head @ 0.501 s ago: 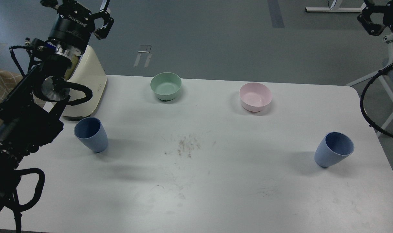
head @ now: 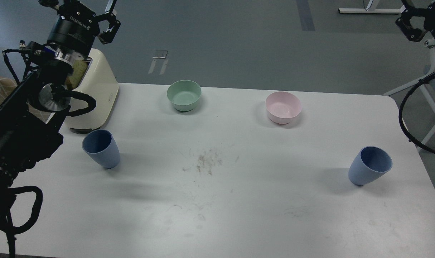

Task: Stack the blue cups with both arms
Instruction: 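Move the left arm down toward the blue cup near it, then grasp the blue cup near the left arm with the left gripper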

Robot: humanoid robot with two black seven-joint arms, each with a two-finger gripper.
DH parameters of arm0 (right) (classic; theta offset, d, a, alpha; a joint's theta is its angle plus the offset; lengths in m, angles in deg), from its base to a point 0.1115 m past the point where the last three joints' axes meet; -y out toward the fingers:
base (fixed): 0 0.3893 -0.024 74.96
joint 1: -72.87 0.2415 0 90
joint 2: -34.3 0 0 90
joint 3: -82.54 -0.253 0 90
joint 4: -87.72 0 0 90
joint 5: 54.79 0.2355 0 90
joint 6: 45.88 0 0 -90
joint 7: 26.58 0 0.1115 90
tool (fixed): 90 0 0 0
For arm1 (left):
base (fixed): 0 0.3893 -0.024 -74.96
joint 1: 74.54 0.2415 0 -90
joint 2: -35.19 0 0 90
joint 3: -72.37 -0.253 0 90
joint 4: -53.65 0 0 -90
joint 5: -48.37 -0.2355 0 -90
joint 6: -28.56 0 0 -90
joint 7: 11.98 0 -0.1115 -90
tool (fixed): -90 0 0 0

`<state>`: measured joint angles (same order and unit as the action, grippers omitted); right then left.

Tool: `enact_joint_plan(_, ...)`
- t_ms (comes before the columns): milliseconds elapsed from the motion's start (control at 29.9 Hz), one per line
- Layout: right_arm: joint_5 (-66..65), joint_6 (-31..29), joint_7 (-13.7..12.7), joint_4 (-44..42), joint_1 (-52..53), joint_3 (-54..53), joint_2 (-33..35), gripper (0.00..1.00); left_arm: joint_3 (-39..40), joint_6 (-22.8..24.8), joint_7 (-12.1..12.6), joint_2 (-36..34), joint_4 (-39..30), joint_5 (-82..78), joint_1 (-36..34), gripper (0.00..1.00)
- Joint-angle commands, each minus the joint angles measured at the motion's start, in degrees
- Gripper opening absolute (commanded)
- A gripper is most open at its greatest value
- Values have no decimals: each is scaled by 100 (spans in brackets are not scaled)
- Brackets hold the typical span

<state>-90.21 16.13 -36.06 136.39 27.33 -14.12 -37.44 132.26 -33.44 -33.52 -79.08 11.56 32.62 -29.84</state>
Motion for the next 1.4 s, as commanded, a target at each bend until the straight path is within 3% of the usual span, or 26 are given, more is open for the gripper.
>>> enact_joint_plan(0, 0, -1, 34, -138, 1, -2, -7, 100, -13, 0, 18, -16, 17, -42, 3, 98)
enact_joint_plan(301, 9, -1, 104, -322, -114, 7, -33, 100, -30, 0, 449, 1, 26, -77, 3, 98)
enact_joint_plan(535, 18, -1, 122, -393, -237, -2, -24, 100, -101, 0, 370, -122, -176, -77, 91, 98)
enact_joint_plan(669, 18, -1, 183, -384, -307, -2, -24, 100, -293, 0, 352, -543, -729, -506, 91, 97)
enact_joint_plan(802, 26, -1, 333, -384, -395, -2, -16, 100, -627, 0, 344, -1420, -1553, -1673, 126, 97)
enact_joint_plan(1003, 26, -1, 439, -393, -527, -2, -16, 100, -654, 0, 326, -2389, -2645, -2993, 714, 96)
enact_joint_plan(1136, 26, -1, 500, -393, -580, -2, -16, 100, -584, 0, 54, -3013, -3190, -4179, 1101, 93)
enact_joint_plan(1170, 26, -1, 526, -384, -580, -11, -16, 100, -567, 0, -138, -3170, -3313, -4556, 1197, 92)
enact_joint_plan(1304, 35, -1, 562, -375, -588, -98, -16, 100, -681, 0, -500, -3646, -3367, -5901, 1452, 92)
enact_joint_plan(1370, 44, -1, 562, -366, -588, -116, -16, 100, -672, -249, -646, -3751, -3384, -6664, 1724, 92)
